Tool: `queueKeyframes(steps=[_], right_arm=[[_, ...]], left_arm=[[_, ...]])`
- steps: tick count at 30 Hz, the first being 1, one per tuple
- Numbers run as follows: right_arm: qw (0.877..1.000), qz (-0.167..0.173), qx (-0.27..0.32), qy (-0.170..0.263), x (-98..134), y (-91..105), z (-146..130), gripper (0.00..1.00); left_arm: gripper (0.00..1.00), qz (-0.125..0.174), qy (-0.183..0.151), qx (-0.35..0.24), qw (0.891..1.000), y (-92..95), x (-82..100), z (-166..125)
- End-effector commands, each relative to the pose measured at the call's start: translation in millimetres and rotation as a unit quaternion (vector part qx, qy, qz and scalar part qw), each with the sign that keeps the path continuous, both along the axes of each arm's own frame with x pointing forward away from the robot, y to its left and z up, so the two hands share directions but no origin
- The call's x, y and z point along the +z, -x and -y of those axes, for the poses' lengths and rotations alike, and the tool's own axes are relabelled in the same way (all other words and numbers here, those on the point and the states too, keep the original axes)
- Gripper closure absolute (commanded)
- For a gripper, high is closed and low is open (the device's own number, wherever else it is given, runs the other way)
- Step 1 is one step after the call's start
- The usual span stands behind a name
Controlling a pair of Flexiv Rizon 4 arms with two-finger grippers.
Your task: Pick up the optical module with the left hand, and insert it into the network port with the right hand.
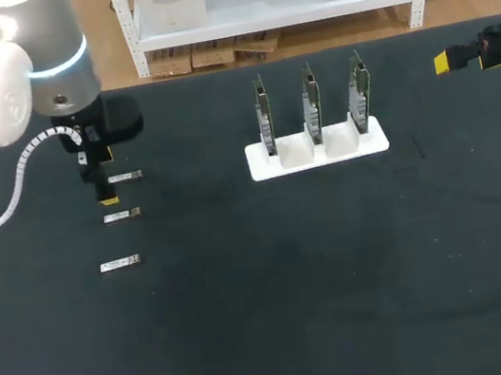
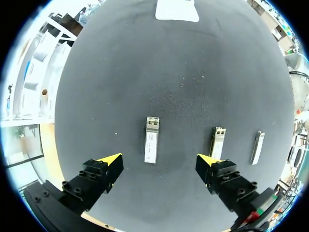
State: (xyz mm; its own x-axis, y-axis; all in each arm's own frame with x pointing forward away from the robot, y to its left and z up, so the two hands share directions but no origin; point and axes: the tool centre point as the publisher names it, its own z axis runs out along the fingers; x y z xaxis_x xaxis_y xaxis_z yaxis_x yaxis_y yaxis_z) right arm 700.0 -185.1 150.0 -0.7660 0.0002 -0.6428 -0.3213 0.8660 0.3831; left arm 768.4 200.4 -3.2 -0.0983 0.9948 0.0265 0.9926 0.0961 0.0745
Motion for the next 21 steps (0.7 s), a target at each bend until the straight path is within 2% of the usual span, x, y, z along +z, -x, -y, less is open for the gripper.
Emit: queueKeyframes(steps=[1,21], right_arm=[[1.0,0.0,0.0,0.0,0.0,0.0,0.0,0.0],[1.0,0.0,0.0,0.0,0.0,0.0,0.0,0.0]], left_arm=[[0.0,-0.006,0.002,-0.004,1.0,-5.8,-3.9,0.5],[0.0,-0.019,0.009,-0.002,1.0,-11.5,-12.7,2.6]])
